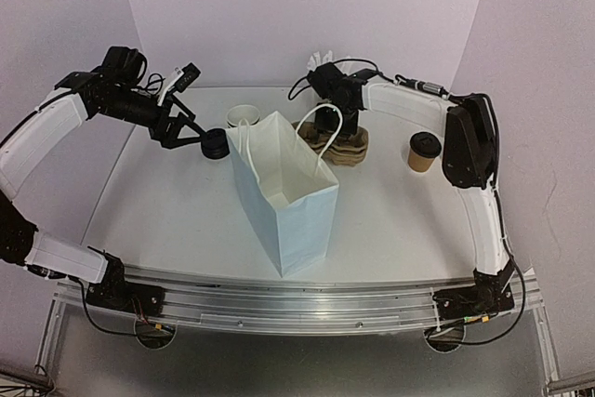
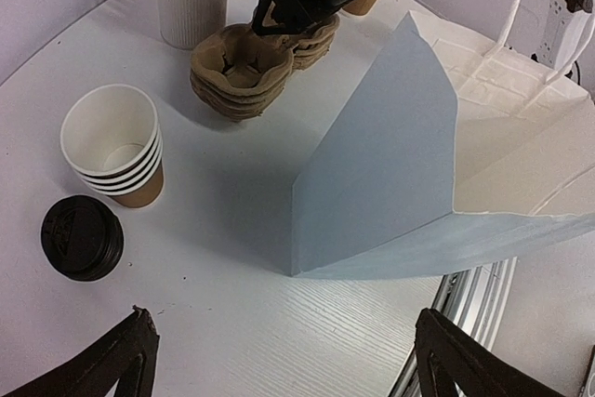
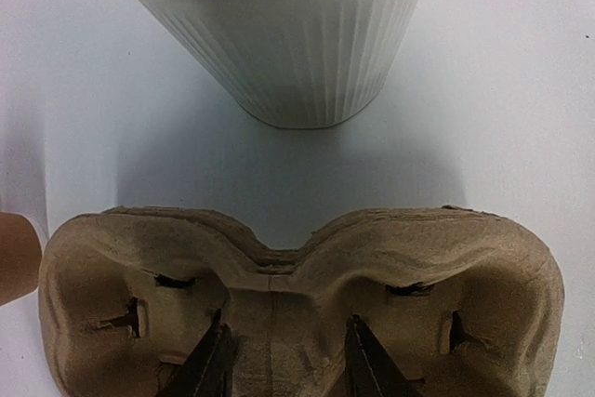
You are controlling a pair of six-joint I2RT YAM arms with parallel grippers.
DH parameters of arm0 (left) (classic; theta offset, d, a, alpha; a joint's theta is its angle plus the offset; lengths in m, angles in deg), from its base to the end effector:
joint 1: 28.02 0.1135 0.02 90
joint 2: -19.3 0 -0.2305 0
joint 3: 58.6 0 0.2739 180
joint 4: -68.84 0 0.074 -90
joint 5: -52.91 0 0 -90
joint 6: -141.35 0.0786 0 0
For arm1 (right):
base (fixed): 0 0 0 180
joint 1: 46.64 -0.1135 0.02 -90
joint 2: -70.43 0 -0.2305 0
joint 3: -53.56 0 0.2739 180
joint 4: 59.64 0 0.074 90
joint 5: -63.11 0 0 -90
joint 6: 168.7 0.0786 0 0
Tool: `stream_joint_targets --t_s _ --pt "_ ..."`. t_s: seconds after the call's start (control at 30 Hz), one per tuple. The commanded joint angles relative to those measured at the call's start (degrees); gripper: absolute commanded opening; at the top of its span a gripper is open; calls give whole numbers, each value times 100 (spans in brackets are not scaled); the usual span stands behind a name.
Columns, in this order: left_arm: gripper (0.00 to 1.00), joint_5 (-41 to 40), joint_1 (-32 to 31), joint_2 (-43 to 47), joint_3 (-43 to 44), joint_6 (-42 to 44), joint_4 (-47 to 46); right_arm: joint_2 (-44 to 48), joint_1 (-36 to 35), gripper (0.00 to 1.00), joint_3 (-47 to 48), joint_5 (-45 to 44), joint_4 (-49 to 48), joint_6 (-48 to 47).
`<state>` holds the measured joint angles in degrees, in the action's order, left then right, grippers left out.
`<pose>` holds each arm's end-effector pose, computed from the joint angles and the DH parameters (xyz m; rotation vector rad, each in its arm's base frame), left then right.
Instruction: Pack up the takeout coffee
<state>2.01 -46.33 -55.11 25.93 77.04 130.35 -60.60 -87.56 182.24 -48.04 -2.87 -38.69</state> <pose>0.2806 -0.1451 0.2782 1.1390 2.0471 -0.7714 0.4119 0.3196 0.1497 0.1090 2.4989 0.0929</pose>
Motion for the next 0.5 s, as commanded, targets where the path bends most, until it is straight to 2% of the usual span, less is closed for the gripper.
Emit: stream_joint_targets --t_s 0.0,0.1,0.27,0.33,0.47 --pt "95 150 13 81 -28 -31 -222 -150 5 36 249 195 92 99" --pt "95 163 13 80 -55 -14 -222 -206 5 36 314 353 97 154" --pt "94 204 18 50 -77 -3 -221 -216 -21 44 358 410 97 218" --pt "94 223 13 54 -92 -1 -222 -221 -23 41 324 342 97 193" --pt "94 229 8 69 -104 13 -226 -176 -22 25 243 222 97 160"
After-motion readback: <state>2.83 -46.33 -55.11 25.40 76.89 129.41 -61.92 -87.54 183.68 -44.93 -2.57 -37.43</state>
